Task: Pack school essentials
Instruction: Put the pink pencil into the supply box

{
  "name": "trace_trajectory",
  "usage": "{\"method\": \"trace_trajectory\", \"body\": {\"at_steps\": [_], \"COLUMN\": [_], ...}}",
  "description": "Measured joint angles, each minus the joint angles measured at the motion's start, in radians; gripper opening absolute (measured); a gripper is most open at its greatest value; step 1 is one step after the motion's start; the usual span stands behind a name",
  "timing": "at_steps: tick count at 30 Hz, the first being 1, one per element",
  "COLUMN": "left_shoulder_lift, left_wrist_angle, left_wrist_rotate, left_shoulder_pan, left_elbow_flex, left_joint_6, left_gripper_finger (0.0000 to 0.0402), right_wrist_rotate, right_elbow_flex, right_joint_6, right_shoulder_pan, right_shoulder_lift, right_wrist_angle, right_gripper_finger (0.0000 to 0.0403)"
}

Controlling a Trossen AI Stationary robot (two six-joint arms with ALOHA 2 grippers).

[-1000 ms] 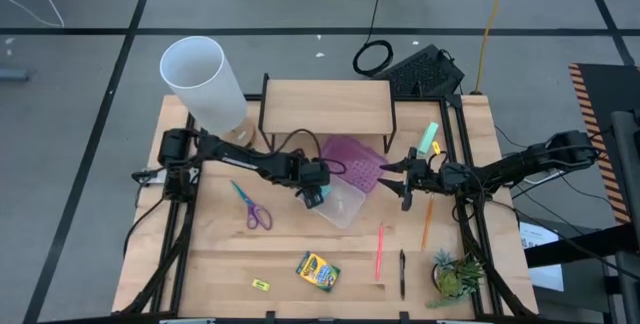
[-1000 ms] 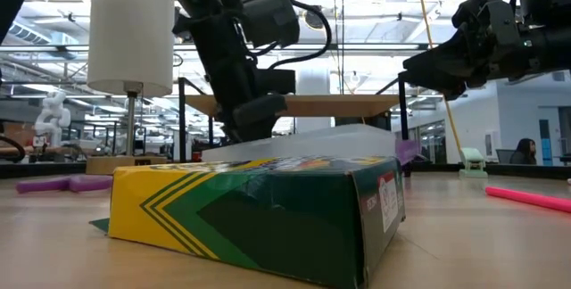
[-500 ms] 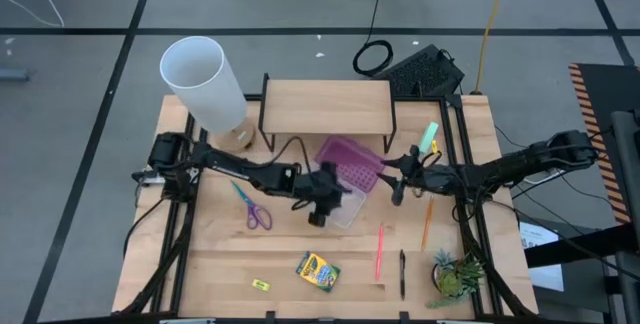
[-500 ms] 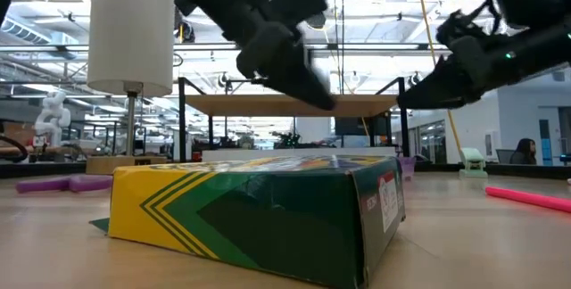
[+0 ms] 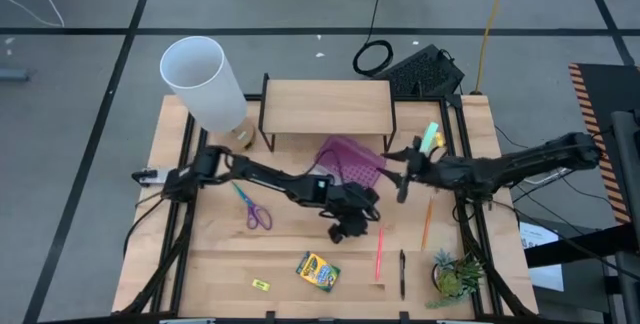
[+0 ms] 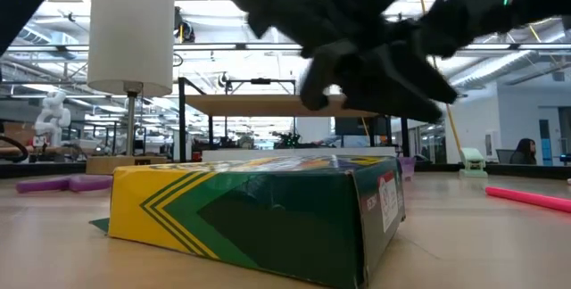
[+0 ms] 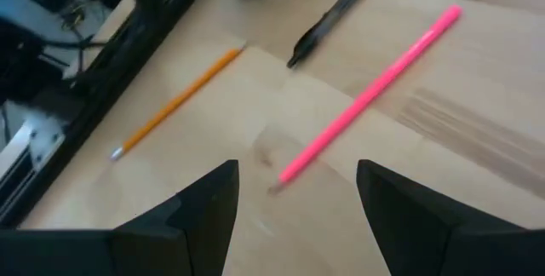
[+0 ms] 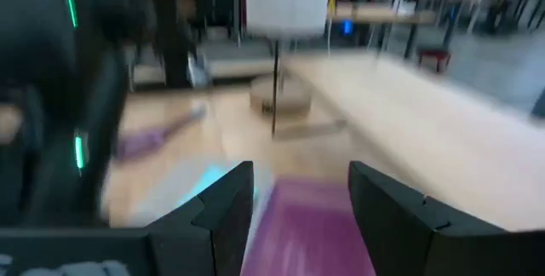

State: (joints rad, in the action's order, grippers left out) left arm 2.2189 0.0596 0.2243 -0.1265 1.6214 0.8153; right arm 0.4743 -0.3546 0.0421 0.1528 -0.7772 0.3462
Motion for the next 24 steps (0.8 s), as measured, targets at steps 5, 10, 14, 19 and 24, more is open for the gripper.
{"method": "trace_trajectory", "body": {"at_steps": [5, 10, 14, 19, 24], "left_shoulder_lift": [0.081, 0.185, 0.274, 0.346, 0.362], "left_wrist_angle": [0.028, 0.037, 0.113, 0.244, 0.303], "left_wrist_rotate": [0.040, 0.051, 0.091, 0.093, 0.090], "left_shoulder_pan": [-0.005, -0.007, -0.009, -0.016, -0.020], "left_elbow_flex": [0.112, 0.236, 0.347, 0.467, 0.494], "left_joint_6": [0.064, 0.091, 0.133, 0.185, 0.180], "left_gripper_finger": [0.0243, 0.0243, 0.0243, 0.0243, 0.0230], "right_wrist_rotate": [-0.005, -0.041, -0.087, -0.086, -0.085], "right_elbow_flex": [-0.005, -0.006, -0.006, -0.006, -0.005], "right_joint_6": [-0.065, -0.084, -0.050, -0.022, -0.022], "right_shoulder_pan": [0.000, 0.000, 0.000, 0.000, 0.000], "right_shoulder_lift": [0.211, 0.347, 0.377, 0.360, 0.350], "right_wrist_angle": [0.001, -0.001, -0.047, -0.075, -0.046], "right_gripper_finger": [0.0185, 0.0185, 0.0185, 0.0185, 0.0185]}}
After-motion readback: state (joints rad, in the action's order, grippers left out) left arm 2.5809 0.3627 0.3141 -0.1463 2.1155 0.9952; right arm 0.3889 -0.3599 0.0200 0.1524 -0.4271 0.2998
